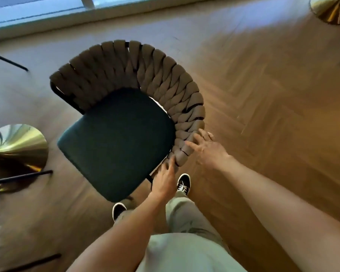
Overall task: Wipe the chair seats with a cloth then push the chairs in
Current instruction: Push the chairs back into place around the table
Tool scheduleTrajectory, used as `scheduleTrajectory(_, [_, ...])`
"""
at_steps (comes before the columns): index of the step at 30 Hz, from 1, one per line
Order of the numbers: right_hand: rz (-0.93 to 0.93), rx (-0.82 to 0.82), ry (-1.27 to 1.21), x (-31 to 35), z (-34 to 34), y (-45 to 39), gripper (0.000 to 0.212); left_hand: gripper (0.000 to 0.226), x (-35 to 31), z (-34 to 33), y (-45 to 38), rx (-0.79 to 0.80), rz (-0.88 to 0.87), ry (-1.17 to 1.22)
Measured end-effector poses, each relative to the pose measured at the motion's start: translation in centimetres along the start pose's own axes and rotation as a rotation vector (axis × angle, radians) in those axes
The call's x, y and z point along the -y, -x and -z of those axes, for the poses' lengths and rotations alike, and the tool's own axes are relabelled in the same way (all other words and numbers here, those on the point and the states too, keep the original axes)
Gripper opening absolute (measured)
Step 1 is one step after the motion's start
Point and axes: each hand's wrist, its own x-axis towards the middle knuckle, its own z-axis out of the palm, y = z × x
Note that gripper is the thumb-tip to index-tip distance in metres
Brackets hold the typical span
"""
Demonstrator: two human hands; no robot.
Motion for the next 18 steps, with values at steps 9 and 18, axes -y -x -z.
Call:
scheduleTrajectory(9, [0.204, 0.054, 0.256, -3.9, 0.8, -4.7, 0.069, 0.093, 1.1, -1.2, -1.2, -0.043, 0.005, -0.081])
scheduleTrajectory(18, [0.161, -0.01, 0.165, 4.5, -0.3, -3.6, 0.066, 0.106, 9.2, 1.8, 1.6, -0.079, 0.0, -0.296])
